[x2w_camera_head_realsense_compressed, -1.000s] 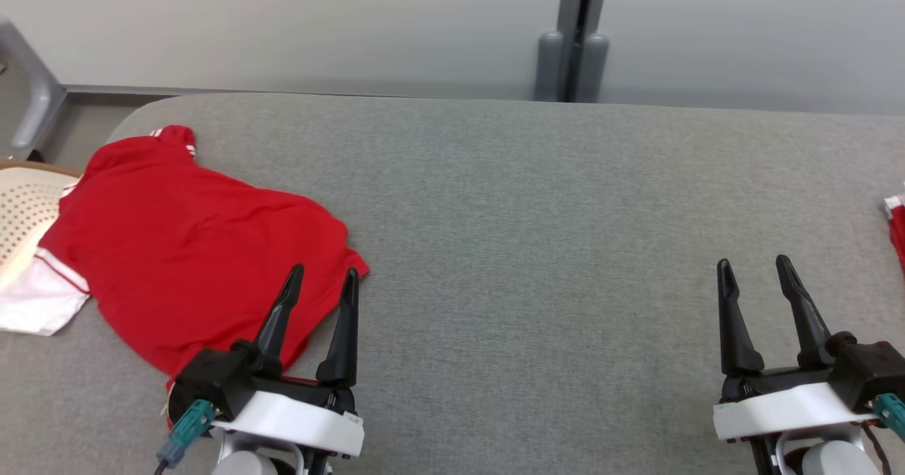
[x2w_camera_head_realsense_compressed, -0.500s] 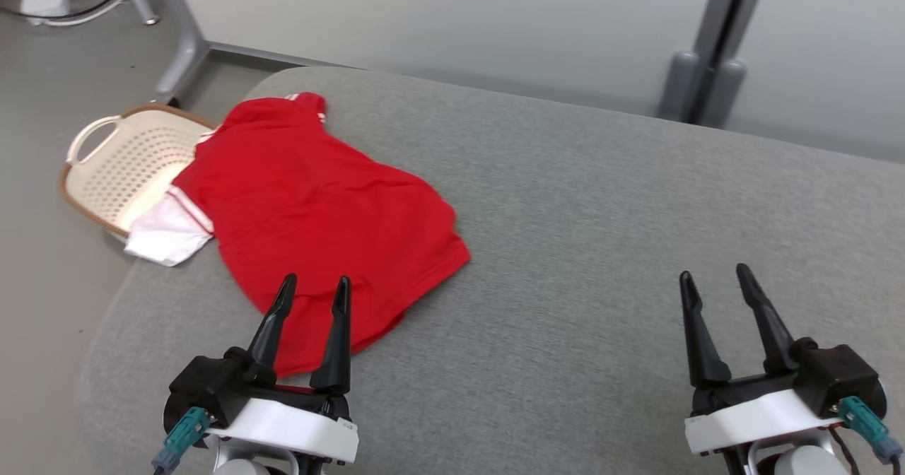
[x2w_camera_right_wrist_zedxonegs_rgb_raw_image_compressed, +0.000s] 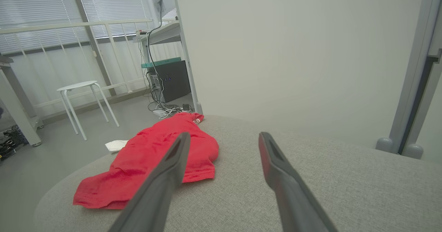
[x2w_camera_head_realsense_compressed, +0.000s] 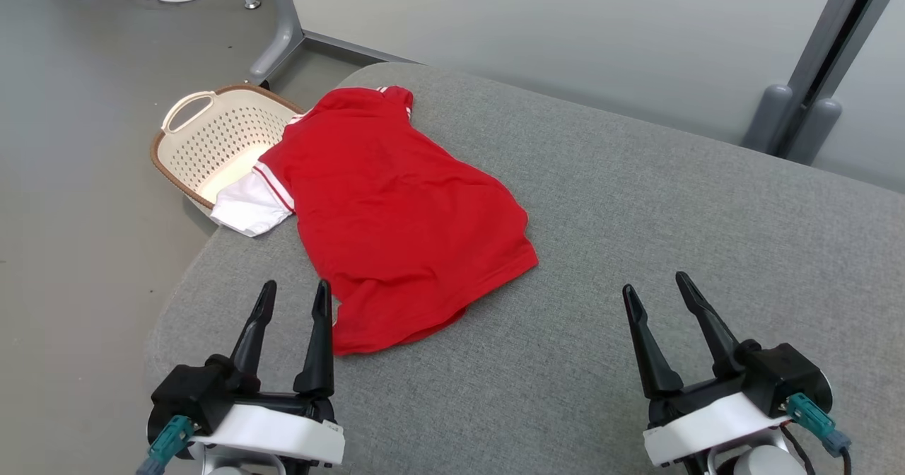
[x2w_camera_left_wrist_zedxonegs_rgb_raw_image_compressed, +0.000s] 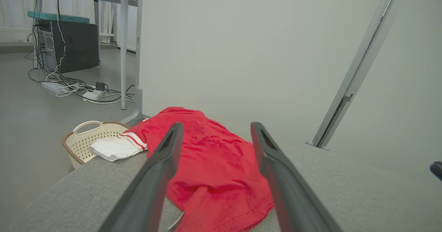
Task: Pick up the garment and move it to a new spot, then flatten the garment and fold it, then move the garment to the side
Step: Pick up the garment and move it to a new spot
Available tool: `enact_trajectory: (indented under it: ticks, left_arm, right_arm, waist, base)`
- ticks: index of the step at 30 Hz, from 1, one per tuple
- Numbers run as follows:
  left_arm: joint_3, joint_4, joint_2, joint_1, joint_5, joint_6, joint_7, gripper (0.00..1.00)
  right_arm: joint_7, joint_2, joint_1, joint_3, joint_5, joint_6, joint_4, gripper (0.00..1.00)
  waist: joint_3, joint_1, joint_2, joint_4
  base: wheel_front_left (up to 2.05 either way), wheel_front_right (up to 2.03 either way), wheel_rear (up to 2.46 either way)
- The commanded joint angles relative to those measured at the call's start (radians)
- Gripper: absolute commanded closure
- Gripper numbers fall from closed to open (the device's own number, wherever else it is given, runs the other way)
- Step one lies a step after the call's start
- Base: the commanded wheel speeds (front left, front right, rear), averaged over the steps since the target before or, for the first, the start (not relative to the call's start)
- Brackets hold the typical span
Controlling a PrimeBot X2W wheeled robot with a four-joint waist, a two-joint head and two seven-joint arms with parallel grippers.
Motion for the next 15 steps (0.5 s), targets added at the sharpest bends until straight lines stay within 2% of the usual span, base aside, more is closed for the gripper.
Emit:
enact_trajectory:
  ticks: [1, 7, 15]
  left_arm:
    - [0.006, -0.004, 0.003, 0.011, -0.008, 0.003, -0.002, 0.00]
    - [0.016, 0.000, 0.003, 0.013, -0.001, 0.017, -0.002, 0.00]
    - [0.038, 0.029, 0.003, -0.019, 0.010, 0.006, -0.002, 0.00]
  right_arm:
    - [-0.005, -0.007, -0.005, -0.001, 0.007, 0.000, 0.004, 0.00]
    - [-0.005, -0.017, -0.023, 0.018, 0.016, 0.000, 0.020, 0.00]
    - [-0.005, -0.025, -0.007, -0.015, 0.018, 0.000, 0.013, 0.00]
  waist:
    - [0.001, 0.0000, 0.0000, 0.001]
    - [0.005, 0.0000, 0.0000, 0.003]
    - [0.011, 0.0000, 0.0000, -0.002]
  base:
    - [0.00, 0.00, 0.00]
    - [0.00, 0.00, 0.00]
    - [0.00, 0.00, 0.00]
